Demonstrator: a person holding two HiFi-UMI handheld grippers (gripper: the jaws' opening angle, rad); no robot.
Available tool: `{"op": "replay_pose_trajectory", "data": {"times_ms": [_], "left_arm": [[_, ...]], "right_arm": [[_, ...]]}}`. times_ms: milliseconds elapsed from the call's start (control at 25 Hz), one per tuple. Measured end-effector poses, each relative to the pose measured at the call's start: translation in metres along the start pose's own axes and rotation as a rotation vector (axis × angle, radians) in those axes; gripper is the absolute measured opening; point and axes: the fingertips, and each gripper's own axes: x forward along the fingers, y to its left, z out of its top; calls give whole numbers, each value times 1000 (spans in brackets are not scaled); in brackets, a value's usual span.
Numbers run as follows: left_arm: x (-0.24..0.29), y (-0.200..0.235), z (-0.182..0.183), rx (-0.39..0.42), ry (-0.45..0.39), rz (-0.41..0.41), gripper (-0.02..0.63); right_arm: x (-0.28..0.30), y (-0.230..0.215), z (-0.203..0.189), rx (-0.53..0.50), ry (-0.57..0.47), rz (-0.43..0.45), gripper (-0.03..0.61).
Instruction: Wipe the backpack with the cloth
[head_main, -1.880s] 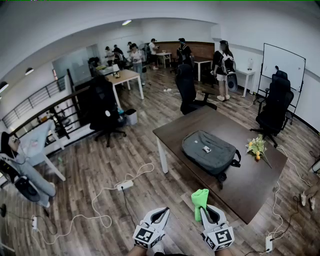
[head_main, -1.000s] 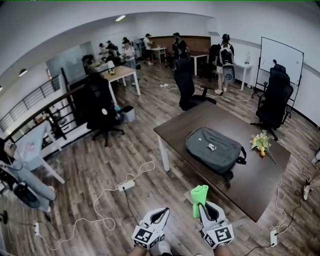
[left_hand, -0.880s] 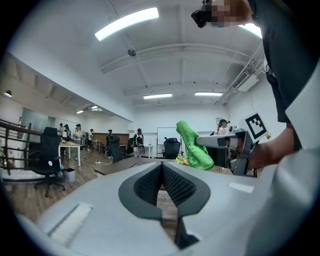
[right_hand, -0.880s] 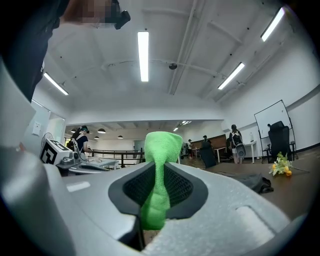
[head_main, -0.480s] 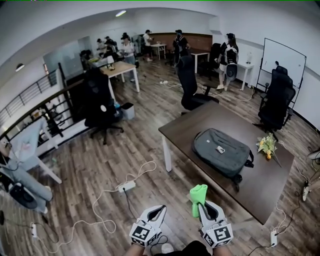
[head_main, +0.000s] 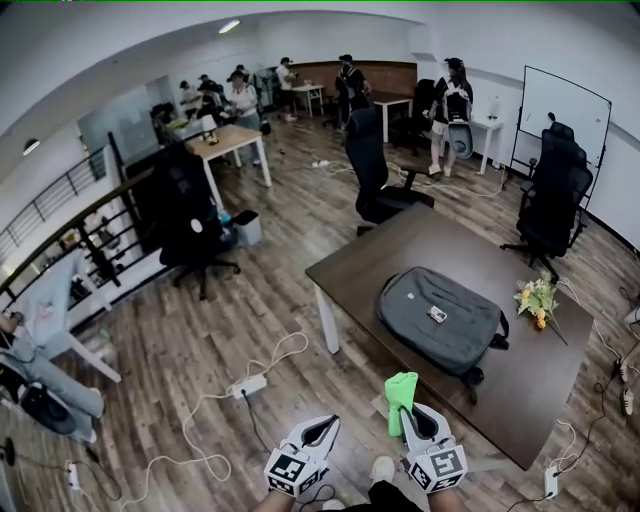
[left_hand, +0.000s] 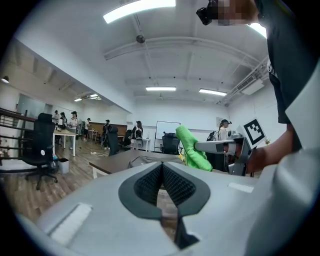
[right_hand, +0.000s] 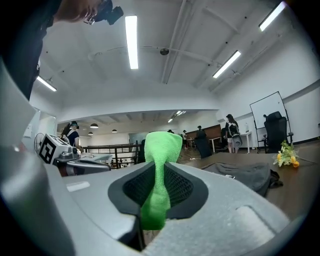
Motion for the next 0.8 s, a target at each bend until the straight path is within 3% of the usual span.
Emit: {"op": "replay_pose_trajectory", "data": {"times_ms": [240, 480, 800], "left_arm": [[74, 8, 24, 6, -8, -47, 18], [132, 12, 15, -7, 46, -56, 18], [190, 10, 28, 19, 40, -68, 18]], "right_arm": [[37, -54, 13, -6, -10, 23, 58], [63, -107, 26, 6, -12, 24, 57], [86, -150, 29, 31, 2, 76, 58]]}}
